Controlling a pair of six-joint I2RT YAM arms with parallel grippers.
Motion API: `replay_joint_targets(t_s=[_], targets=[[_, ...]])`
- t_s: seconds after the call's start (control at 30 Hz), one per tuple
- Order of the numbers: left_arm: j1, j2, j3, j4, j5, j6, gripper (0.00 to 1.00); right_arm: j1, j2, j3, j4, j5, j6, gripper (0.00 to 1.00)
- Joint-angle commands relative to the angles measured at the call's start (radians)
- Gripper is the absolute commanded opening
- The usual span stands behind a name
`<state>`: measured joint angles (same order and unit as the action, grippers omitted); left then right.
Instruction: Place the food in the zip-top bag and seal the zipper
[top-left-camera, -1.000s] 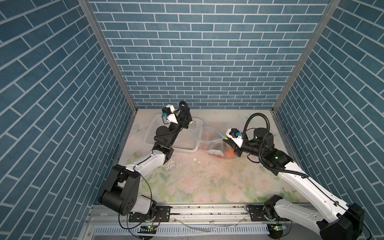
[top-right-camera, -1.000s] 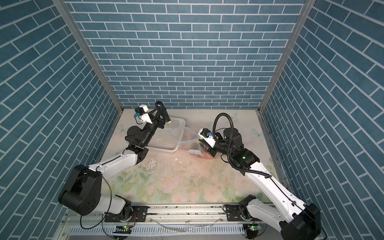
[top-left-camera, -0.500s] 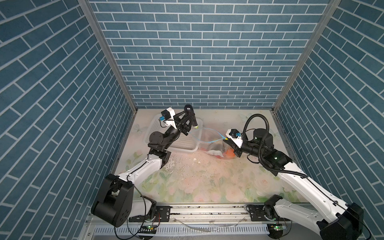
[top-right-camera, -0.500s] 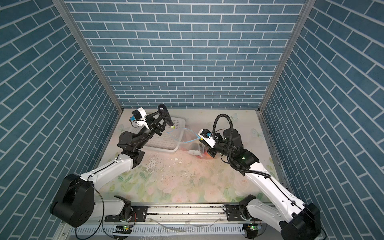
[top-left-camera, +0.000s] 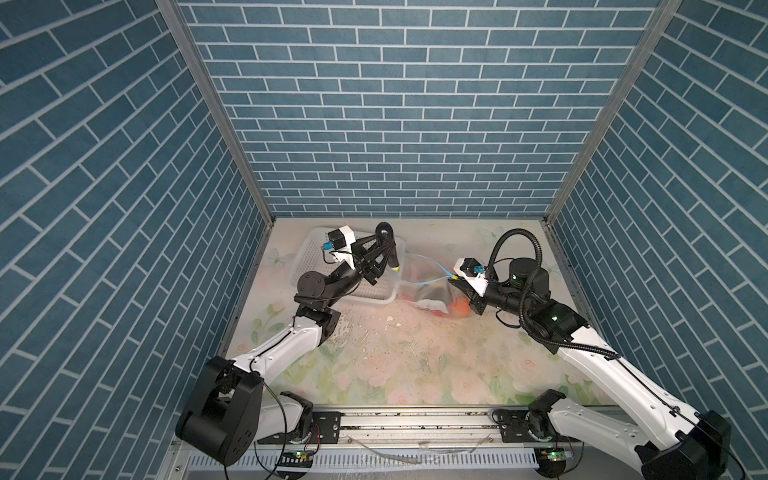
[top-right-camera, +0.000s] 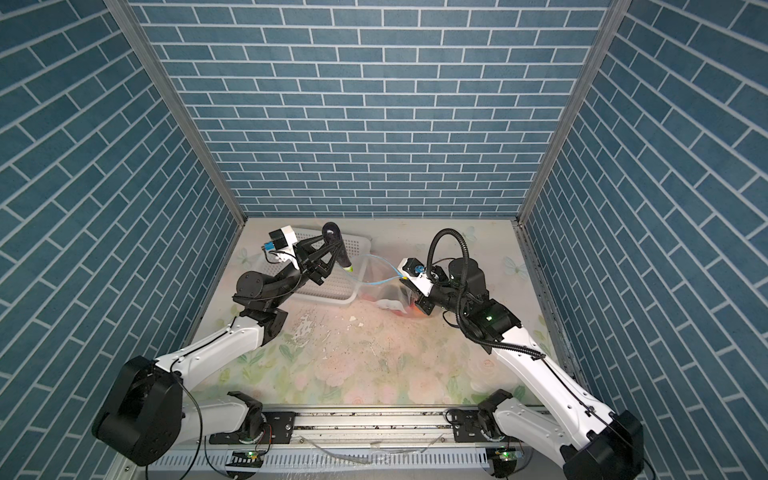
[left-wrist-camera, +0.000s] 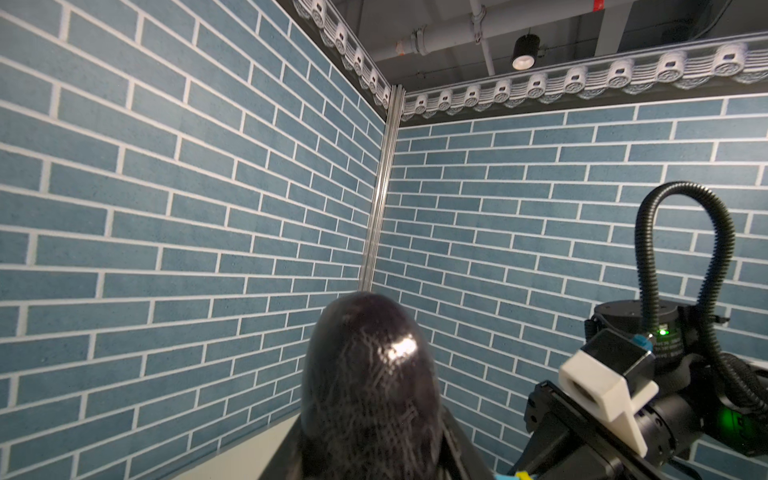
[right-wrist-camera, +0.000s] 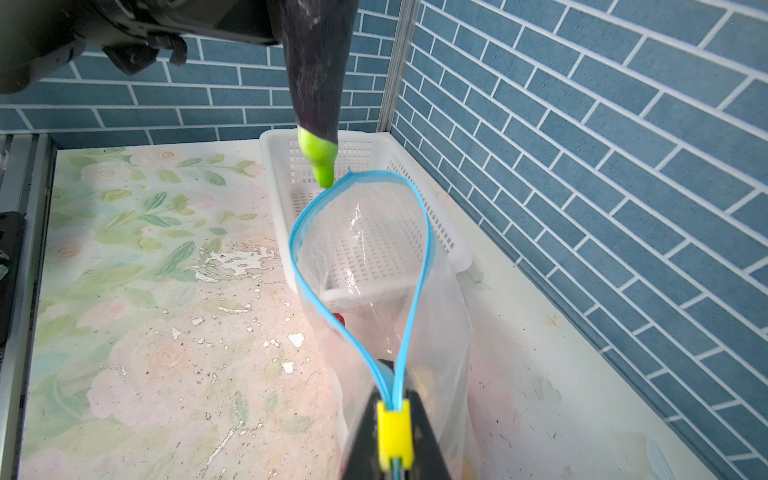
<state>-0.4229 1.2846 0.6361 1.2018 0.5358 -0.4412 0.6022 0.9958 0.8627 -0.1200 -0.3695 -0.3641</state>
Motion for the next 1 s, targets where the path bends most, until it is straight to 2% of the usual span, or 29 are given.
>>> replay_joint_targets(t_s=[0.0,0.2,0.43,0.97], targets=[[-0.011,0.024,-0.017,0.069,-0.022,0.021,0.22,0.005,-0.02,0.021,0.007,0.003,-0.006,0.0],[-0.014,0.06,-0.006,0.082,-0.049,0.067,0.21,0.004,-0.015,0.021,0.02,-0.017,0.01,0.0],[-0.016,0.152,-0.016,0.2,-0.066,0.075,0.18,0.004,-0.018,0.022,0.025,-0.019,0.012,0.0],[-0.016,0.182,-0.042,0.195,-0.088,0.114,0.21,0.004,-0.011,0.034,0.034,-0.016,0.007,0.0]])
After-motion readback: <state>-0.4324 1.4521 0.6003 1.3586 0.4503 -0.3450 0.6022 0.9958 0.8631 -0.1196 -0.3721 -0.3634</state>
